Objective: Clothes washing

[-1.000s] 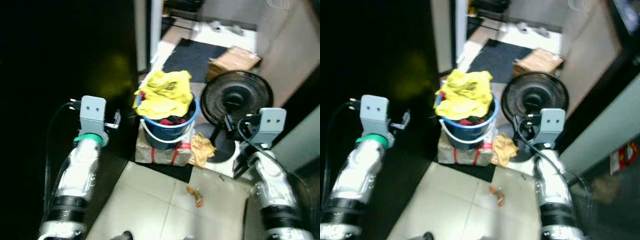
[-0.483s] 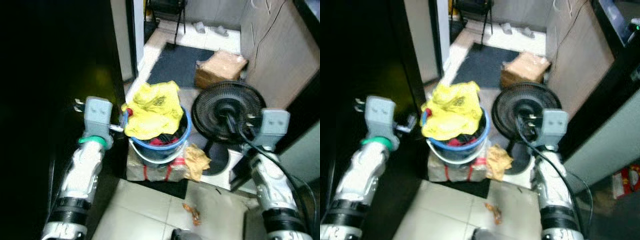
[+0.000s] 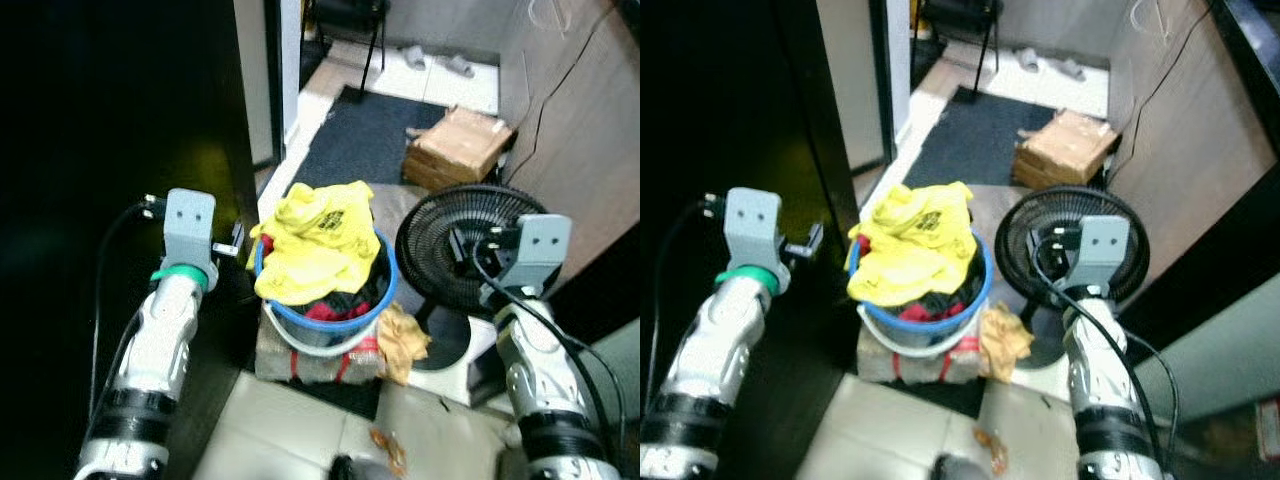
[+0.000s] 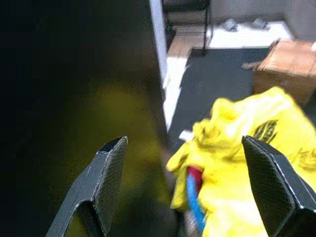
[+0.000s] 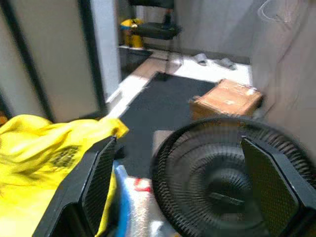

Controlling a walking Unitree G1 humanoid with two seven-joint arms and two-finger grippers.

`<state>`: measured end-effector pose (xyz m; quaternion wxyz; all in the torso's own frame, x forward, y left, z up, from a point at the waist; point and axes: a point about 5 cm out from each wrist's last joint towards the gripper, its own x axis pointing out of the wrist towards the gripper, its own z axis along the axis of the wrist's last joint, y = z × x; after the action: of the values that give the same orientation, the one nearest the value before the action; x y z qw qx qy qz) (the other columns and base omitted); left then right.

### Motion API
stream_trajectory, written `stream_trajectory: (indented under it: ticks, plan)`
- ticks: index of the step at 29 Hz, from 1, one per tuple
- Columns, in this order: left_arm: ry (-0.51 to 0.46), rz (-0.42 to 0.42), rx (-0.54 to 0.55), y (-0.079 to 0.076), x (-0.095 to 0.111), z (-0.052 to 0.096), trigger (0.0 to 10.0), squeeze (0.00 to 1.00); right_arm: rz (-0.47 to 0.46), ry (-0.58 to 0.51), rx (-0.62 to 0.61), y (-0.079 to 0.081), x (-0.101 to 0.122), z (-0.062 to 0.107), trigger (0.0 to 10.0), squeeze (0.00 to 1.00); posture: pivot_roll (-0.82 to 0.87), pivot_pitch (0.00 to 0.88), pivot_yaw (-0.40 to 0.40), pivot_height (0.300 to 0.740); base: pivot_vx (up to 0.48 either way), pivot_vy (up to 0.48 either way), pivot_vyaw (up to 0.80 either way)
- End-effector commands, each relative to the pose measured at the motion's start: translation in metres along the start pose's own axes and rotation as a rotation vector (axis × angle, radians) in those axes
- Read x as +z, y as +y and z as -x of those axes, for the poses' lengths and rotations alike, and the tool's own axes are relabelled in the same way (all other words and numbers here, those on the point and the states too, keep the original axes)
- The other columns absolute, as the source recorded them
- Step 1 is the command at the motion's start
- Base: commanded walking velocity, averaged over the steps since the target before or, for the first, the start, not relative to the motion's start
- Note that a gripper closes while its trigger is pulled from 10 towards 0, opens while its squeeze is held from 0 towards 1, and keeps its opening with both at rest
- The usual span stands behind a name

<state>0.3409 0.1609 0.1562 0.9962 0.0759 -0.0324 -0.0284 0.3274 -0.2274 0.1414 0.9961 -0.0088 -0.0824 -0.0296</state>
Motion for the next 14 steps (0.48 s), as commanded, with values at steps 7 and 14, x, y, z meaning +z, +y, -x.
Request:
stream_trajectory:
  ticks: [7,14]
  plan:
    - [0.028,-0.003,-0.004,0.0028,-0.0069,0.0017,10.0,0.00,0.003,0.000,0.000,0.0018,-0.0013,0.0009,10.0,0.00,-0.07,0.047,0.028,0.740,0.163,0.000,0.00]
    - [0.023,0.001,-0.017,0.0003,-0.0066,0.0014,10.0,0.00,0.010,-0.001,0.001,0.0013,-0.0017,0.0012,10.0,0.00,-0.07,0.043,0.030,0.740,0.000,0.000,0.00]
